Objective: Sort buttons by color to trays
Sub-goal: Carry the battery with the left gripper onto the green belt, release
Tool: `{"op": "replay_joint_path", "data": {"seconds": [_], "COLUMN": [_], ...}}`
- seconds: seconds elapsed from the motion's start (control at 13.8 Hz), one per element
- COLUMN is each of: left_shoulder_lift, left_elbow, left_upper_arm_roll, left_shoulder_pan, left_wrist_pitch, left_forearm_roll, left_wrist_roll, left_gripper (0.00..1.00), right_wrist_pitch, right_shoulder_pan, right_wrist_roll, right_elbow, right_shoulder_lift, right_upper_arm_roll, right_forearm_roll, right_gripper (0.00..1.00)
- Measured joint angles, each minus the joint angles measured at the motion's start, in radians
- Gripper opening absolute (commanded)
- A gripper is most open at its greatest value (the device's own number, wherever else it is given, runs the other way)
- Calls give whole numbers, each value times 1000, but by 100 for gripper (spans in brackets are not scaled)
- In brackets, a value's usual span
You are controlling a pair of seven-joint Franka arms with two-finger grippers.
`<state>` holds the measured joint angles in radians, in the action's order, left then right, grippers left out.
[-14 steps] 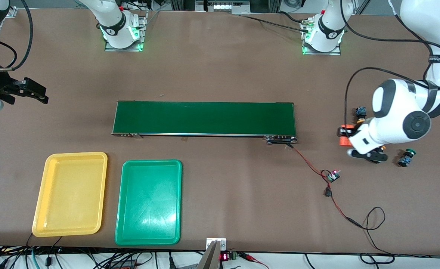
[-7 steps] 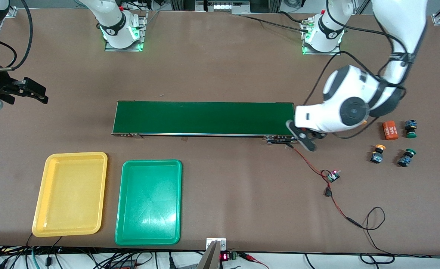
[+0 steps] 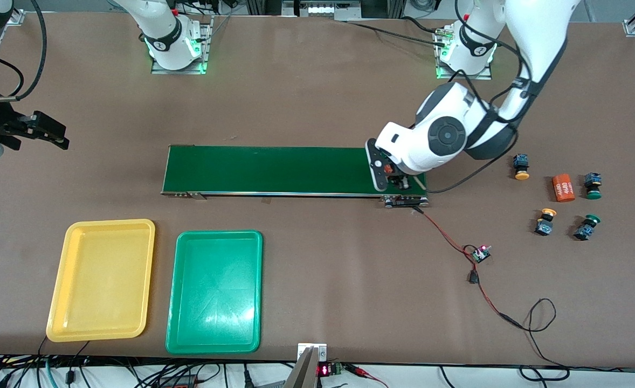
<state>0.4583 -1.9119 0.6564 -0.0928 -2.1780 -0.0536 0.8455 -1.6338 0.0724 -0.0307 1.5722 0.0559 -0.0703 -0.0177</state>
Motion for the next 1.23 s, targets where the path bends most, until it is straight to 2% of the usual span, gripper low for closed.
{"op": "replay_joint_path", "data": {"seconds": [0.15, 0.22, 0.58, 0.65, 0.73, 1.23], "left_shoulder_lift": [10, 13, 29, 35, 42, 31], "left_elbow": [-33, -41, -56, -56, -56, -39], "left_upper_arm_roll": [-1, -2, -2, -2, -2, 7], "left_shoulder_pan": [0, -1, 10, 12, 14, 15], "left_wrist_pitch": [-40, -42, -43, -43, -43, -21], "left_forearm_roll": [0, 0, -8, -25, -44, -65], "left_wrist_roll": [91, 116, 128, 124, 120, 59], "left_gripper": [15, 21, 23, 58, 100, 100], "right_wrist_pitch": [-1, -1, -3, -3, -4, -22], "right_shoulder_pan": [0, 0, 0, 0, 0, 0], "right_wrist_roll": [0, 0, 0, 0, 0, 0], "right_elbow": [0, 0, 0, 0, 0, 5], "right_shoulder_lift": [0, 0, 0, 0, 0, 1], "right_upper_arm_roll": [0, 0, 0, 0, 0, 0], "right_forearm_roll": [0, 0, 0, 0, 0, 0], "right_gripper": [100, 100, 100, 100, 100, 100]}}
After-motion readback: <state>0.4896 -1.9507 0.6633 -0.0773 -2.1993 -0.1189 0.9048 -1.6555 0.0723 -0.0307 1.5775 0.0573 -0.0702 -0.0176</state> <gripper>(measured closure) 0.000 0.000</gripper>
